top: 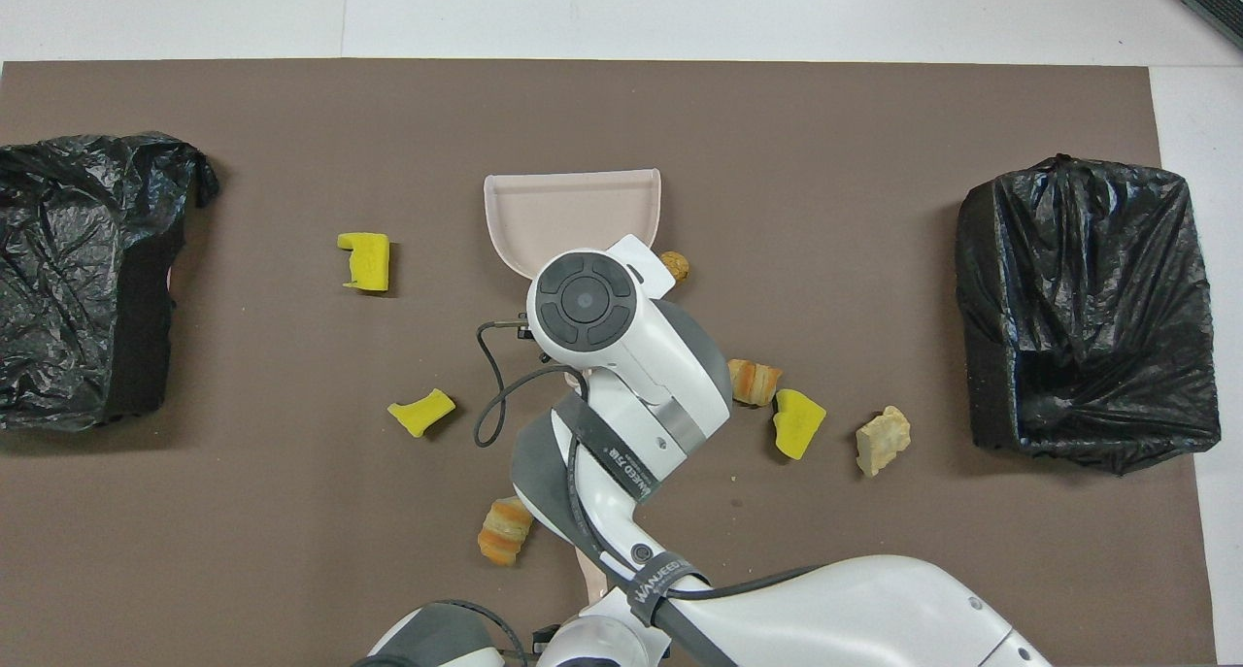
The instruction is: Sweep and dump trash in bin
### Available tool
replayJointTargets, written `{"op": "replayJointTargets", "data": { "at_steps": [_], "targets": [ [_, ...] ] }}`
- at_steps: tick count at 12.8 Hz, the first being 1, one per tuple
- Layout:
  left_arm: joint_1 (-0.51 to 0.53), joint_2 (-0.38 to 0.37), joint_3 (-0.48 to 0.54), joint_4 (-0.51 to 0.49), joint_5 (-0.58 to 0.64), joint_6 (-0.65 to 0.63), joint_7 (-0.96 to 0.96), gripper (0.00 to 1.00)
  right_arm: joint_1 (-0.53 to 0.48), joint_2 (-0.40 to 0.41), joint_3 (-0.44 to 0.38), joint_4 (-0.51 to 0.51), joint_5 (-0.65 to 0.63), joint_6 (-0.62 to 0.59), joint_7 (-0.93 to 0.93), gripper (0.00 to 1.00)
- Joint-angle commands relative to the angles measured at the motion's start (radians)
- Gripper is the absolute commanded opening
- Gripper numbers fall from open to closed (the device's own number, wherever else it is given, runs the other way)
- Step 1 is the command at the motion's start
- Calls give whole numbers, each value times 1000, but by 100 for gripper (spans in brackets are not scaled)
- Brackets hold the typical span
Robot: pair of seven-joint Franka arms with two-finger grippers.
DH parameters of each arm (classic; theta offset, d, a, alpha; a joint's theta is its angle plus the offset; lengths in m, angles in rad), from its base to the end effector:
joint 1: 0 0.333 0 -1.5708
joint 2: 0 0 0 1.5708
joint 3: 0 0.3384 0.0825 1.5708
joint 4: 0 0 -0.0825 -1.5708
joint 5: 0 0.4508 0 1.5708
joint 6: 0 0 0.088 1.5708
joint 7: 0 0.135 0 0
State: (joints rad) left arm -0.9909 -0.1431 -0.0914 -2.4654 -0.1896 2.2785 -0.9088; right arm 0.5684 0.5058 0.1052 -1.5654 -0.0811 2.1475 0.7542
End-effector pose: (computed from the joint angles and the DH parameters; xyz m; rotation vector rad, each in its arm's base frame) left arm 0.2287 -0.4465 0.2937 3.1007 -0.0708 -0.2037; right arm 0.6104 0.4684 0.3190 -3.1010 0.0840 -0.1129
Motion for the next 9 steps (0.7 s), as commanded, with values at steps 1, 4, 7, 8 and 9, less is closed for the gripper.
{"op": "replayJointTargets", "data": {
  "at_steps": [1,4,7,8,9],
  "targets": [
    [-29,-3,16,-21,-11,22,-12,19,-2,0,2,-19,-23,37,19,55],
    [-3,-3,18,-6,-11,1,8,0,5,-1,2,-22,-25,26,1,0],
    [5,-18,27,35,-11,-152,27,0,1,-15,2,-21,-19,11,-24,0],
    [20,-18,28,52,-4,-196,36,0,-1,-29,2,-19,-19,-10,-35,0],
    [44,-18,30,52,1,-206,21,0,-7,-45,2,-21,-6,-24,-70,0]
  ]
}}
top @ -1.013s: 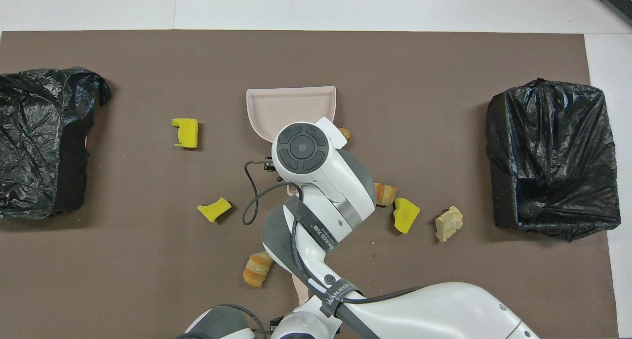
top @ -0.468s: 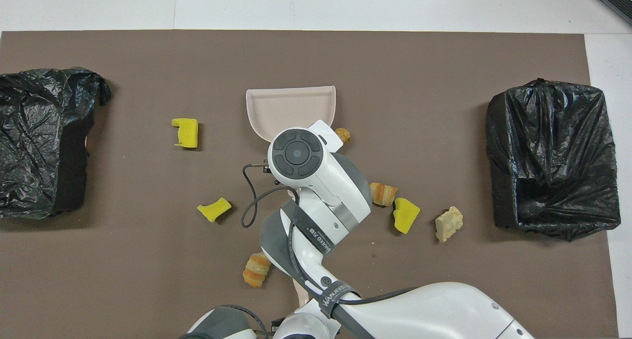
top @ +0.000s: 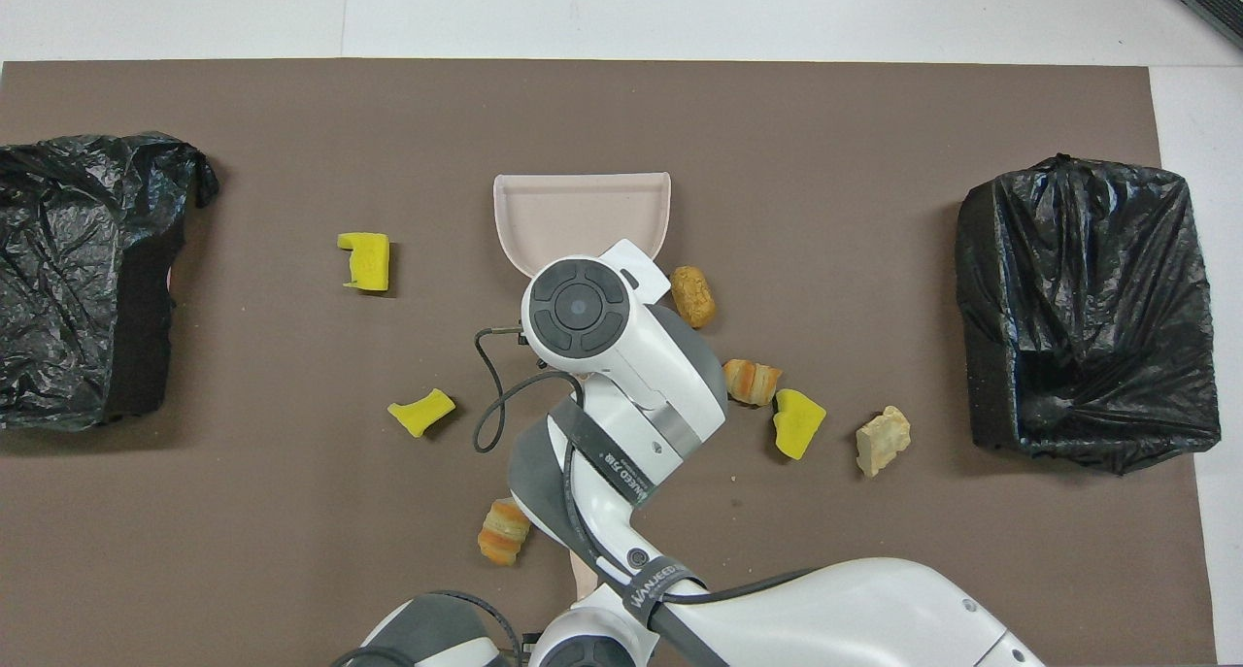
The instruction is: Sweep and dump trash in bin
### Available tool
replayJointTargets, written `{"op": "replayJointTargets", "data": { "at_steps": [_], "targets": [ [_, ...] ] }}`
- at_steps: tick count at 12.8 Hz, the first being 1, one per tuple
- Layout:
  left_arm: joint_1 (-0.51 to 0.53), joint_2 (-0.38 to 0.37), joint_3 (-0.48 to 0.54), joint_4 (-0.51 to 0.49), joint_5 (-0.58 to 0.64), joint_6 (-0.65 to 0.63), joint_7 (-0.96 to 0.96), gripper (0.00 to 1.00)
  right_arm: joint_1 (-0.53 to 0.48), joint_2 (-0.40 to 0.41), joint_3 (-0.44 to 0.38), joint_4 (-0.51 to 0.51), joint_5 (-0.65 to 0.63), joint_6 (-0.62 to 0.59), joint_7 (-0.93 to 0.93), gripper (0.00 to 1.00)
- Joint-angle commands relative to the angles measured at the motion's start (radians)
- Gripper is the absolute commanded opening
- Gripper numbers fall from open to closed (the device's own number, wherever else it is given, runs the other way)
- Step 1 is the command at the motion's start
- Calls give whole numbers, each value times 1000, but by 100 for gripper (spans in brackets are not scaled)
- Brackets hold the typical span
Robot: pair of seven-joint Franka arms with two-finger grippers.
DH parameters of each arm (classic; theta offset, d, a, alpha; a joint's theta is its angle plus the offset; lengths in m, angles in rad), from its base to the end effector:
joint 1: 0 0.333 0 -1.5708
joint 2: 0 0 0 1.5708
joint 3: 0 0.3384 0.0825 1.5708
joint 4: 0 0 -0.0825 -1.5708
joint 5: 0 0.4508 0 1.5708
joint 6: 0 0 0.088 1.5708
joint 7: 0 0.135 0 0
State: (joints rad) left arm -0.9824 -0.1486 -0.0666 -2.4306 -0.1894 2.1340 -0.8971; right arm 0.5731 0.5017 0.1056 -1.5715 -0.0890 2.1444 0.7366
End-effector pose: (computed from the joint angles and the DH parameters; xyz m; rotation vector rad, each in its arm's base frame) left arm 0.2362 -0.4349 0.3023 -3.0841 0.0574 0.3105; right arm 0.6067 0.4700 0.3186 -3.1108 0.0423 -0.1146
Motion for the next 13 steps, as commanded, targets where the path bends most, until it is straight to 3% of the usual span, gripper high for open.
{"op": "replayJointTargets", "data": {
  "at_steps": [1,5,8,13],
  "targets": [
    [78,-14,4,16,2,-87,-3,0,-16,-58,2,-18,3,-34,-125,0],
    [120,-29,5,-7,62,-140,1,0,-81,-132,2,-42,11,-158,-527,0],
    [212,-11,4,2,164,-128,4,0,-128,-190,0,-65,14,-266,-895,0],
    [373,-9,5,51,194,-138,26,0,-159,-252,0,-76,-7,-511,-1322,0]
  ]
}}
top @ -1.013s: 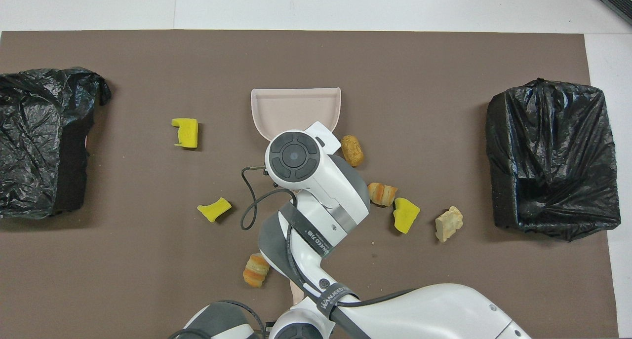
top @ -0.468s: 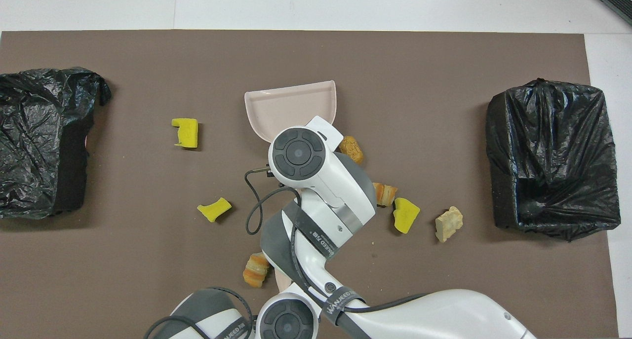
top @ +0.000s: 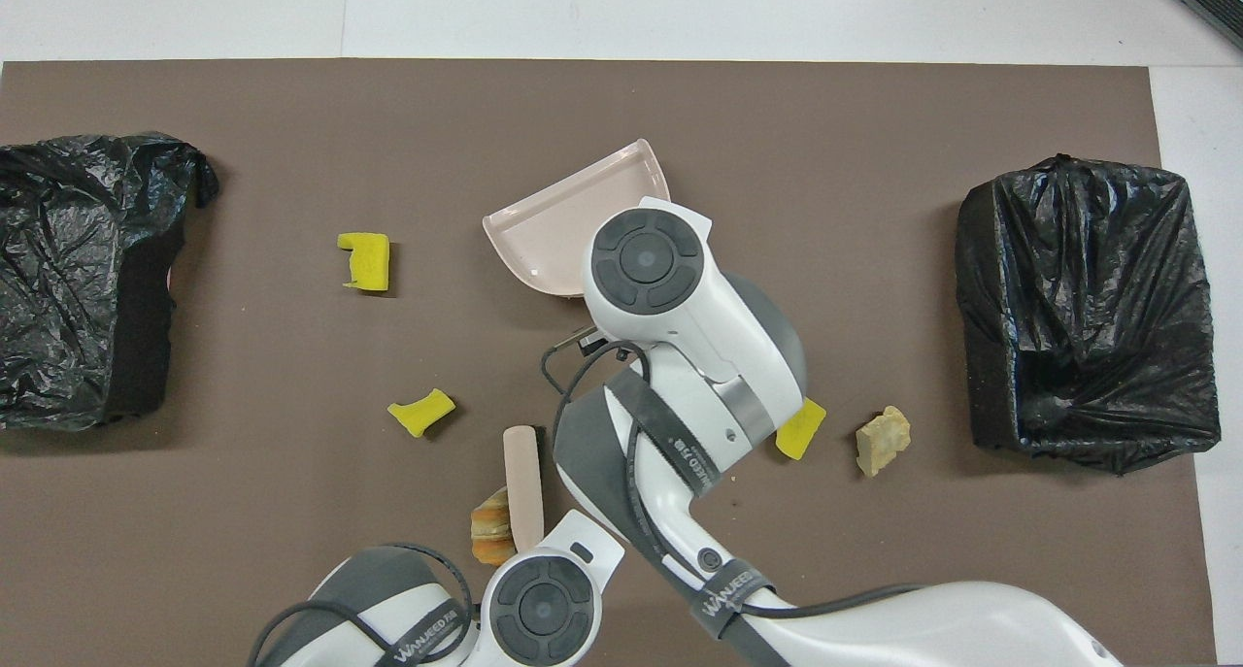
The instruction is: Sweep and dump trash in bin
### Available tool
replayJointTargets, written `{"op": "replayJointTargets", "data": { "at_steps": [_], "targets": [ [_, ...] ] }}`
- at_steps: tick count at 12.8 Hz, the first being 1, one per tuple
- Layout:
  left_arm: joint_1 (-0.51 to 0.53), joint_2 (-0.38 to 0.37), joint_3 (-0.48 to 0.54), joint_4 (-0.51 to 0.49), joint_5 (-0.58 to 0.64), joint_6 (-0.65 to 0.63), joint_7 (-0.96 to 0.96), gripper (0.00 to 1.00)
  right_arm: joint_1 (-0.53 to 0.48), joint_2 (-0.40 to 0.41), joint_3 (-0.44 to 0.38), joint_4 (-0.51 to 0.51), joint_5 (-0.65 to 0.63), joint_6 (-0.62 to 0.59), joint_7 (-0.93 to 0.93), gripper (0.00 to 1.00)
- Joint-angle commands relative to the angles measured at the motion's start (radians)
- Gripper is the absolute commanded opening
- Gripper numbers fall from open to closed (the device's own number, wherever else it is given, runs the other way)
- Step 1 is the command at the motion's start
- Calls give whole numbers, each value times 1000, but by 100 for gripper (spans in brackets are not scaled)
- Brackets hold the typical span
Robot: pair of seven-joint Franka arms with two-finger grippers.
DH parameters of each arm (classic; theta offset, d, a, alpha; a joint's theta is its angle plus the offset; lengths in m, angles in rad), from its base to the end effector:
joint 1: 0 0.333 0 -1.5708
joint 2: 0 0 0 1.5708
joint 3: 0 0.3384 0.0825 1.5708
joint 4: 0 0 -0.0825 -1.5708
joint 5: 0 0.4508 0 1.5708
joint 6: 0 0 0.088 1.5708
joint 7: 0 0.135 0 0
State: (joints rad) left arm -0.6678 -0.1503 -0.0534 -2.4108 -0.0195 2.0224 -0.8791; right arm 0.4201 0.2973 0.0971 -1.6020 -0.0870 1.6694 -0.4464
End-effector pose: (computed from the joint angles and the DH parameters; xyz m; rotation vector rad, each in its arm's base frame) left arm 0.3634 -0.3210 0.3047 -2.9550 -0.2519 0.2564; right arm 0.6045 0.3253 0.4145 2.6970 1.4405 -0.3472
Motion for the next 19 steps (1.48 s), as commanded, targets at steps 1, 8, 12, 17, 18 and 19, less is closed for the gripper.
{"op": "replayJointTargets", "data": {
  "at_steps": [1,8,12,17,18,19],
  "targets": [
    [79,-12,-8,45,48,-28,8,0,-7,-50,9,-56,-14,-34,-212,0],
    [324,40,-8,151,141,-17,310,0,41,-87,10,-203,-85,166,-440,0],
    [489,87,-8,189,171,38,627,0,52,-81,9,-233,-111,234,-440,0],
    [606,221,-8,337,213,45,874,0,46,-81,9,-236,-111,234,-439,0],
    [626,242,-8,363,236,47,932,0,45,-82,9,-242,-111,234,-440,0],
    [646,262,-8,374,257,47,972,0,45,-84,9,-245,-112,236,-445,0]
  ]
}}
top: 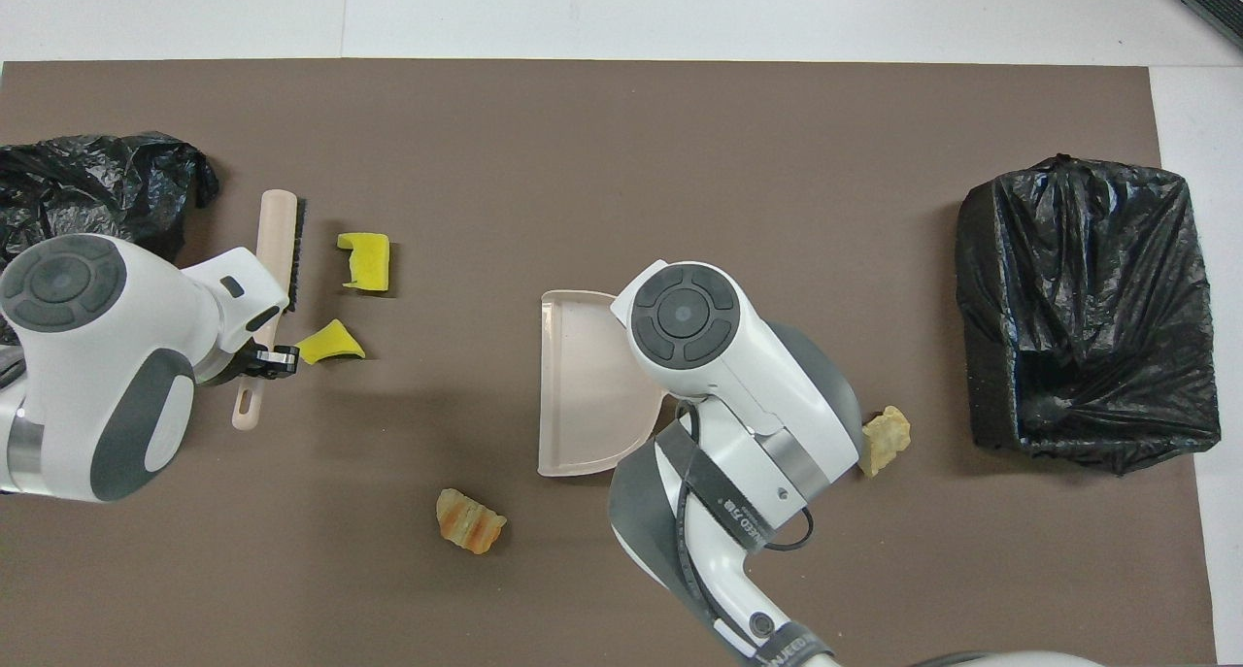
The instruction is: Sweep and dump trash in bin
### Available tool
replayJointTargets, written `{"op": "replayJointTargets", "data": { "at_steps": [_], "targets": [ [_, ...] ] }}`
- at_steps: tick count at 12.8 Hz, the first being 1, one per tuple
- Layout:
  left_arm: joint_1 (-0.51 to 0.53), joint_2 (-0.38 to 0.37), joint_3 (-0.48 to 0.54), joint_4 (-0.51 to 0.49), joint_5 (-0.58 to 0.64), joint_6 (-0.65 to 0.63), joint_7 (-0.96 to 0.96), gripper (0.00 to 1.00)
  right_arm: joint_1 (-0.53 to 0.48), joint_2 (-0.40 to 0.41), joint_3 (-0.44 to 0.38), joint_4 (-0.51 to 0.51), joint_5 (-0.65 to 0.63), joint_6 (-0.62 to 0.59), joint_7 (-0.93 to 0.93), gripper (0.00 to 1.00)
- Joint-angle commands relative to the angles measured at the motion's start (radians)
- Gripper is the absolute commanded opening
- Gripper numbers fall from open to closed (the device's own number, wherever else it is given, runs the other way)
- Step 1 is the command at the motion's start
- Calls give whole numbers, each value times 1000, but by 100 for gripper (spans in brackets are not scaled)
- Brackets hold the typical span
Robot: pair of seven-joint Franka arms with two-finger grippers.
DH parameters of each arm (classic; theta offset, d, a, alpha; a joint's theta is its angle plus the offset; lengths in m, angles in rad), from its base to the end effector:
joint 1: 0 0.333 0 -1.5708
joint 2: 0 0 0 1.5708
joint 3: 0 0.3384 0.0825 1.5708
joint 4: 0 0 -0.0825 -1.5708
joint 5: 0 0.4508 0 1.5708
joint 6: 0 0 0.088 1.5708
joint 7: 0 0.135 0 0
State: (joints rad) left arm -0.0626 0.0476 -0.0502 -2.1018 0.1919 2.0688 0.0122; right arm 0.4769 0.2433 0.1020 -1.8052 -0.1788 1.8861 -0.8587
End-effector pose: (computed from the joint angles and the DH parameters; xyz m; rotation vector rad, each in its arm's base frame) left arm 0.5965 -0.0528 0.3492 -2.9549 0.3319 0.1072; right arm 0.5684 0.3468 0.3619 2.1986 2.0602 -0.2692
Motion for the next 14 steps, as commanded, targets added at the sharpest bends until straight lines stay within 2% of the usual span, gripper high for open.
{"op": "replayJointTargets", "data": {
  "at_steps": [1,3,5,7,9,12,14],
  "targets": [
    [44,78,-11,65,63,4,103,0,-11,-30,4,-43,-21,19,-34,0],
    [41,84,-13,65,112,-16,139,0,-14,-32,4,-51,-21,25,-33,0],
    [24,69,-14,42,110,-47,144,0,-17,-32,4,-56,-19,42,-33,0],
    [-11,20,-16,-42,110,-33,141,0,-18,-32,4,-54,-21,45,-36,0],
    [-64,-6,-16,-69,107,-58,121,0,-21,-30,4,-54,-21,54,-36,0],
    [-147,-80,-17,-177,107,-64,29,0,-24,-30,4,-56,-21,54,-36,0],
    [-208,-115,-17,-214,107,-110,-26,0,-23,-32,4,-56,-19,53,-36,0]
  ]
}}
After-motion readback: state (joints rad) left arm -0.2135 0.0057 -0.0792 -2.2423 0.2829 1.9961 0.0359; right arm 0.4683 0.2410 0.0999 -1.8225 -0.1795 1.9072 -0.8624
